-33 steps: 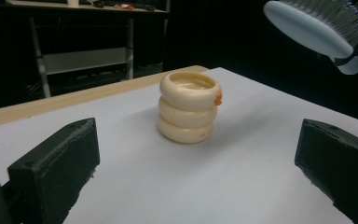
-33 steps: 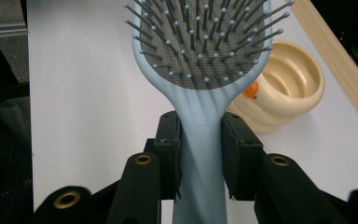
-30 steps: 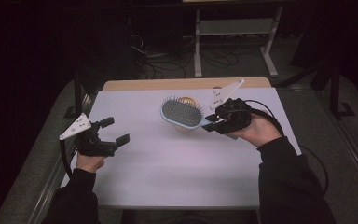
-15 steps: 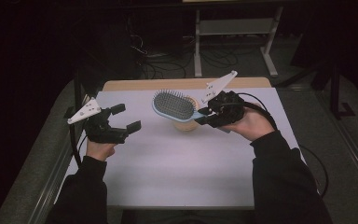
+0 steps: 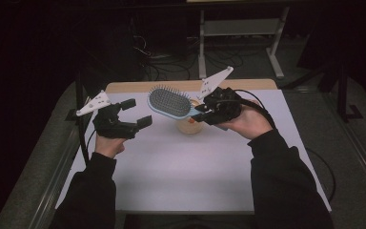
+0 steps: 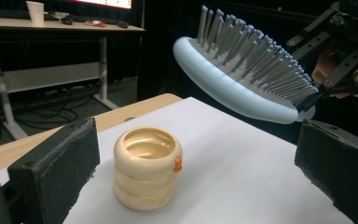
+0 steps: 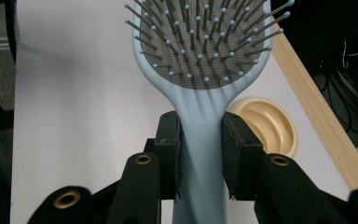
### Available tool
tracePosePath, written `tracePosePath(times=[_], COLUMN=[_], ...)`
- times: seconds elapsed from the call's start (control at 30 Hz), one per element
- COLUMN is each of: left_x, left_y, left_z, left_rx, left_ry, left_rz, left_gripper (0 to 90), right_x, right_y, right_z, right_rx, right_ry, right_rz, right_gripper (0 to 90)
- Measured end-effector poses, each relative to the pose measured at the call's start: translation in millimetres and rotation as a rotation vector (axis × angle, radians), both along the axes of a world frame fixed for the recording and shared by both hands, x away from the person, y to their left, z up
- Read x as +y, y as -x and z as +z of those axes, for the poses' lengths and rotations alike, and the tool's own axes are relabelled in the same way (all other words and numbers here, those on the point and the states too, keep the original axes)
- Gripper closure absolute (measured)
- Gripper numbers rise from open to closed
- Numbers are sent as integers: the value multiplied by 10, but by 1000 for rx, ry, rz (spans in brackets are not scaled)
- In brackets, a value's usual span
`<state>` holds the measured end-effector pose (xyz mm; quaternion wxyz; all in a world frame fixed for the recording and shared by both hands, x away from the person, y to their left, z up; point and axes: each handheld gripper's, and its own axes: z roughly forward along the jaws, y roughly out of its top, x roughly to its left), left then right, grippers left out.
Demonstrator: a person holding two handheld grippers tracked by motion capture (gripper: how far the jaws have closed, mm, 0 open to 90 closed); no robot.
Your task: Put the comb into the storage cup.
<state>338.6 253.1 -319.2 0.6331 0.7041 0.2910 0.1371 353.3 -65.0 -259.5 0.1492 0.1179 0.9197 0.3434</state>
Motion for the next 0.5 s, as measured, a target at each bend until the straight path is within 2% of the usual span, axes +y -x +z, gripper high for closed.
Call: tracePosePath(times=[0.3, 0.4, 0.5], left_x=[-110, -176, -233], left_y=[-93, -108, -125], left_z=[99, 132, 168], left_rx=[27, 20, 17], left_ry=[30, 21, 31], left_rz=[-7, -3, -4], left_gripper=[0, 0, 0], right_x=[114, 132, 137], right_y=[-45, -62, -76], right_z=[59, 66, 70], right_rx=[-20, -24, -26], right_ry=[-11, -16, -26], right_rz=[-9, -13, -17], right_gripper=[687, 686, 686])
